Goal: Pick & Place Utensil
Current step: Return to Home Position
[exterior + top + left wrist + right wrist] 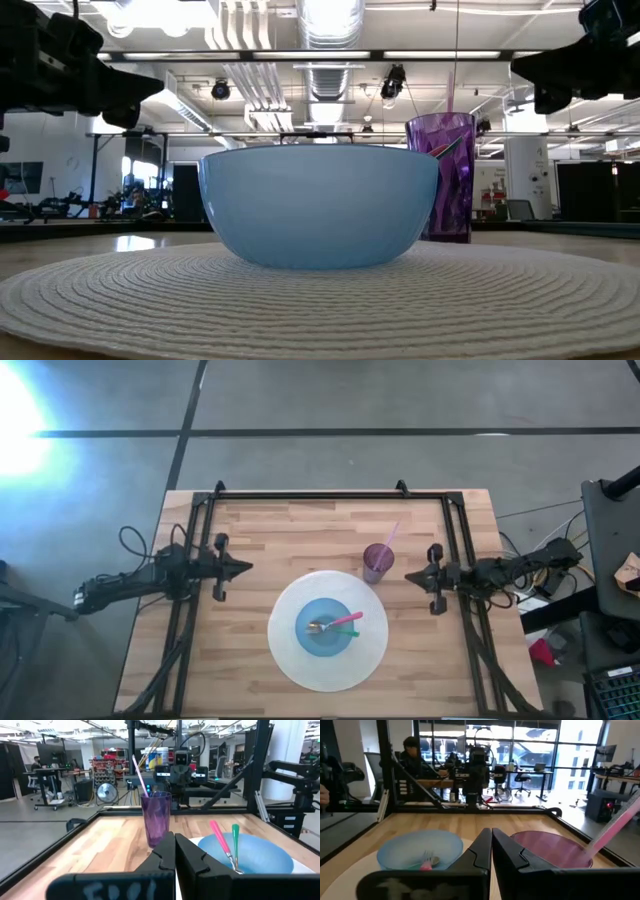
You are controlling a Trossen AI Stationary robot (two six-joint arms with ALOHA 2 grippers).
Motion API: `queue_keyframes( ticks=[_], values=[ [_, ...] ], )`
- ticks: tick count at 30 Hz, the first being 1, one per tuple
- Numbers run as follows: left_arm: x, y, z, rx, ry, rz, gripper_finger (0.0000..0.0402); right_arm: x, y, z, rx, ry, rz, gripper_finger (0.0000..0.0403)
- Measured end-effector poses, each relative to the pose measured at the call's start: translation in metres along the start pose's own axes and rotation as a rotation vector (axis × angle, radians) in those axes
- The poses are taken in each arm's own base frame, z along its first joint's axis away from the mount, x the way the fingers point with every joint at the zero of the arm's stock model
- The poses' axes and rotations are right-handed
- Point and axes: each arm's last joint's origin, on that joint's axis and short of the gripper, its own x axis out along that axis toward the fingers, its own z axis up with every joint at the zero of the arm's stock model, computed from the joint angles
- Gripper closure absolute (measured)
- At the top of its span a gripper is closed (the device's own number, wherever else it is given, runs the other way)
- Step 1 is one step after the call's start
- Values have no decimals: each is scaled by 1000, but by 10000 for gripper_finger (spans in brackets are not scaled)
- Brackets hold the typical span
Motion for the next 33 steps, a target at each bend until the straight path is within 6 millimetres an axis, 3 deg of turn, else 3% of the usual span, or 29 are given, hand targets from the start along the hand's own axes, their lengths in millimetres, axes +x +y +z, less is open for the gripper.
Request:
queue_keyframes(
  ticks=[12,33],
  values=[
    [0,2,-2,-71,19,51,401,-1,0,-12,-27,122,1,394],
    [1,2,-3,-71,23,51,401,-1,0,-12,-32,123,1,394]
  ],
)
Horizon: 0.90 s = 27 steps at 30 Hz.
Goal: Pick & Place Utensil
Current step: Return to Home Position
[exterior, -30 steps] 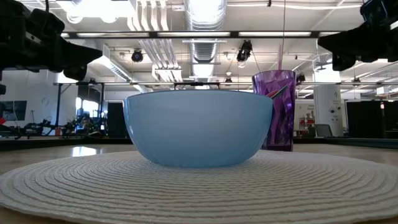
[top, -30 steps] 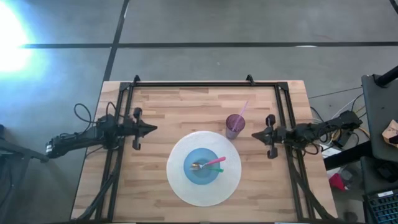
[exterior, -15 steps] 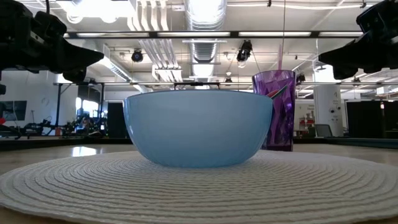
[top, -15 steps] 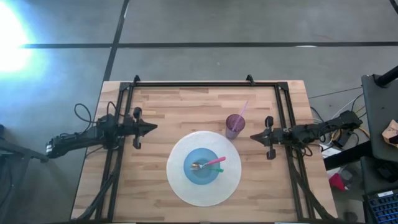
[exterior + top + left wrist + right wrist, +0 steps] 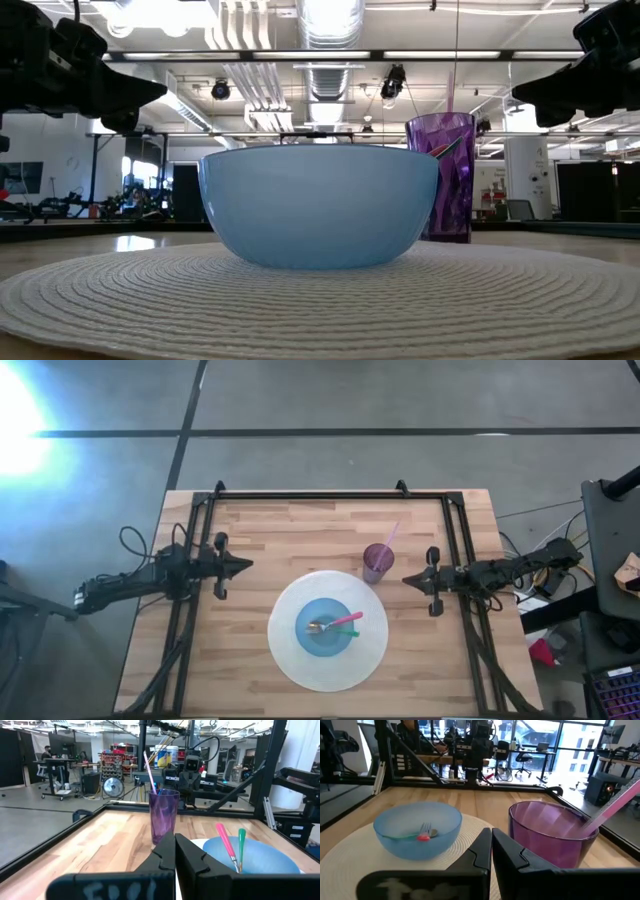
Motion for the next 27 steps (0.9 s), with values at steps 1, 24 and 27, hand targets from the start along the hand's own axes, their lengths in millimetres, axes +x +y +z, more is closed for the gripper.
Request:
queue_keyframes(
  ticks=[1,24,27],
  values=[
    [0,0,0,0,0,0,401,0,0,0,1,0,0,394],
    [0,0,0,0,2,0,401,0,0,0,12,-1,-1,394],
    [0,0,0,0,2,-1,401,0,0,0,2,-1,-1,394]
  ],
)
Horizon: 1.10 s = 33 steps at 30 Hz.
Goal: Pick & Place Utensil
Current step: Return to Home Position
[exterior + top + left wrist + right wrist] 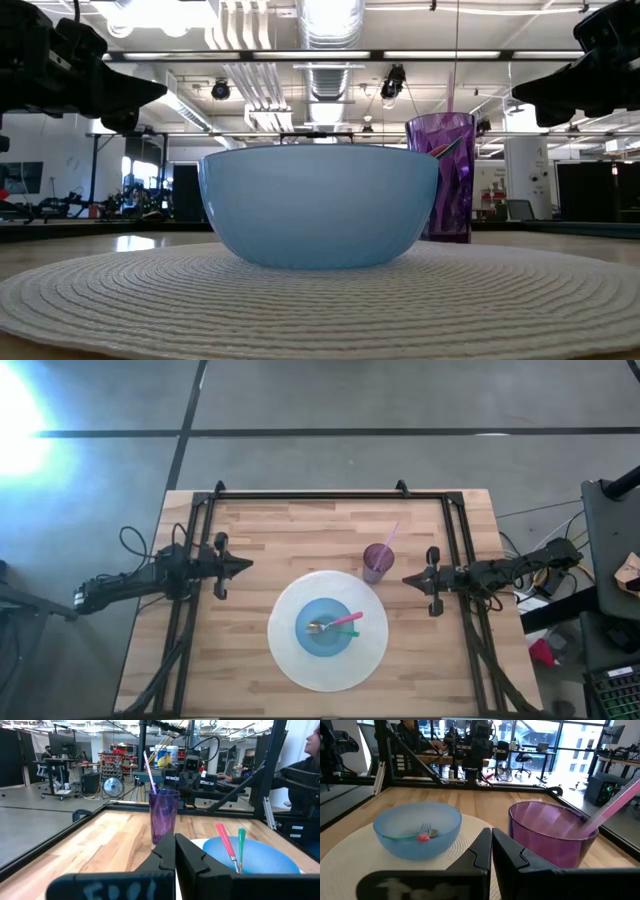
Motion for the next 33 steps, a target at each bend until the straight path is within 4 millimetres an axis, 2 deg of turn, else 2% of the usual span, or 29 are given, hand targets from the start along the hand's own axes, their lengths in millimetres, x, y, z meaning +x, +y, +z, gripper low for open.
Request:
queue_keyframes(
  ticks=[33],
  values=[
    [0,0,0,0,0,-1,401,0,0,0,8,0,0,394]
  ],
)
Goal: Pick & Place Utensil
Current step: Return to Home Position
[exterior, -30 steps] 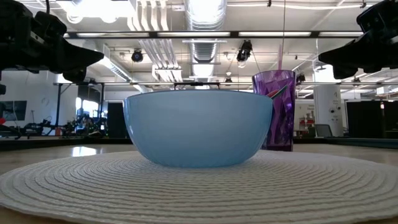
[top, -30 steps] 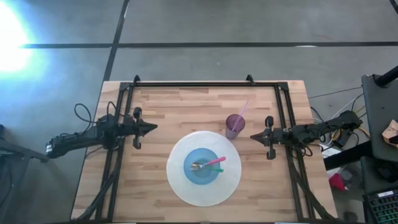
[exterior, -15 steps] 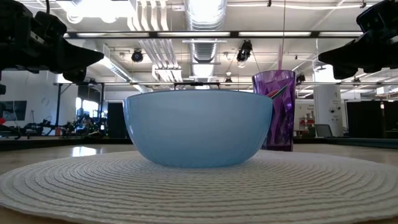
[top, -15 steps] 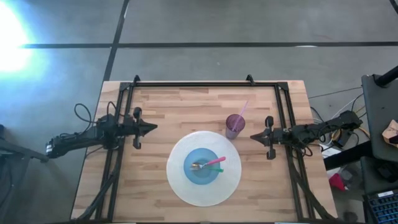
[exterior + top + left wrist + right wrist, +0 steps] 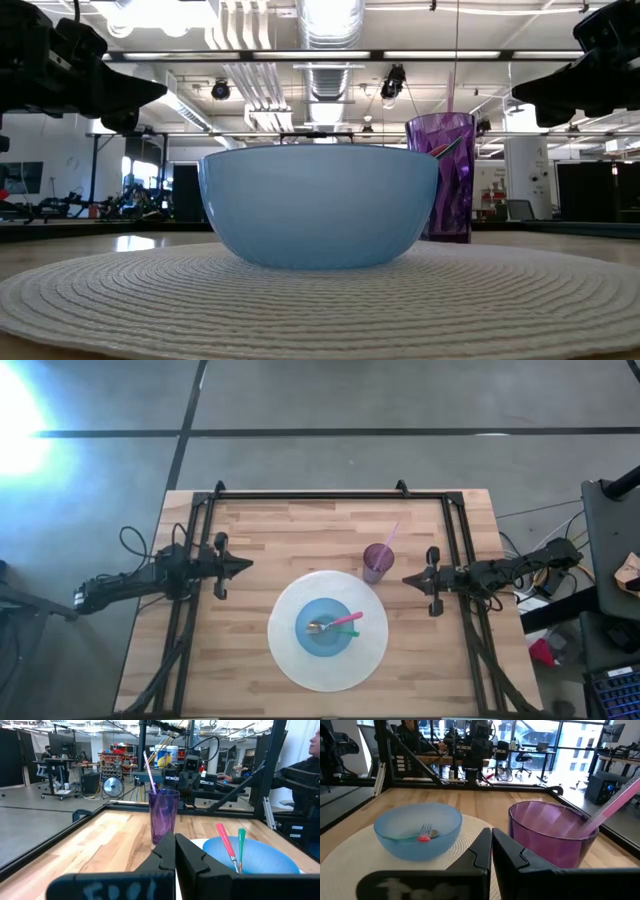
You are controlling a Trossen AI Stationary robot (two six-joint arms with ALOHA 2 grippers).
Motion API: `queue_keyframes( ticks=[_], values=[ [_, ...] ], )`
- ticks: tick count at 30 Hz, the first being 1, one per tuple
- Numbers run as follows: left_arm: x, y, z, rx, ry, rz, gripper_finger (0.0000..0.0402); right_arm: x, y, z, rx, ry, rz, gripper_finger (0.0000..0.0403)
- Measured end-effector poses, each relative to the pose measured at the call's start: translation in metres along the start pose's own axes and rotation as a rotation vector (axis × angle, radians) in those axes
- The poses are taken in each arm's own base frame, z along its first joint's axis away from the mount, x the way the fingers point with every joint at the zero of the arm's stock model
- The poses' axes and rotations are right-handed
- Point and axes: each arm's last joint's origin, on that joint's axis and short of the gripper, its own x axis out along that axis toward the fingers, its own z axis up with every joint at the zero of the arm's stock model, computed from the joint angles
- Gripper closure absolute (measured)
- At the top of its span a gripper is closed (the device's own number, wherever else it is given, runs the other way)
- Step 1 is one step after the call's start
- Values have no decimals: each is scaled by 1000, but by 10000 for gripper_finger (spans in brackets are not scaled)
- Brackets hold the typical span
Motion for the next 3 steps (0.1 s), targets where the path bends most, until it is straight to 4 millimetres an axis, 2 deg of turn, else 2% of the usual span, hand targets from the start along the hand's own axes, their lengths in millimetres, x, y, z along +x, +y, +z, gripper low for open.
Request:
queue_keyframes(
  ticks=[3],
  values=[
    [0,0,0,0,0,1,401,0,0,0,1,0,0,394]
  ],
)
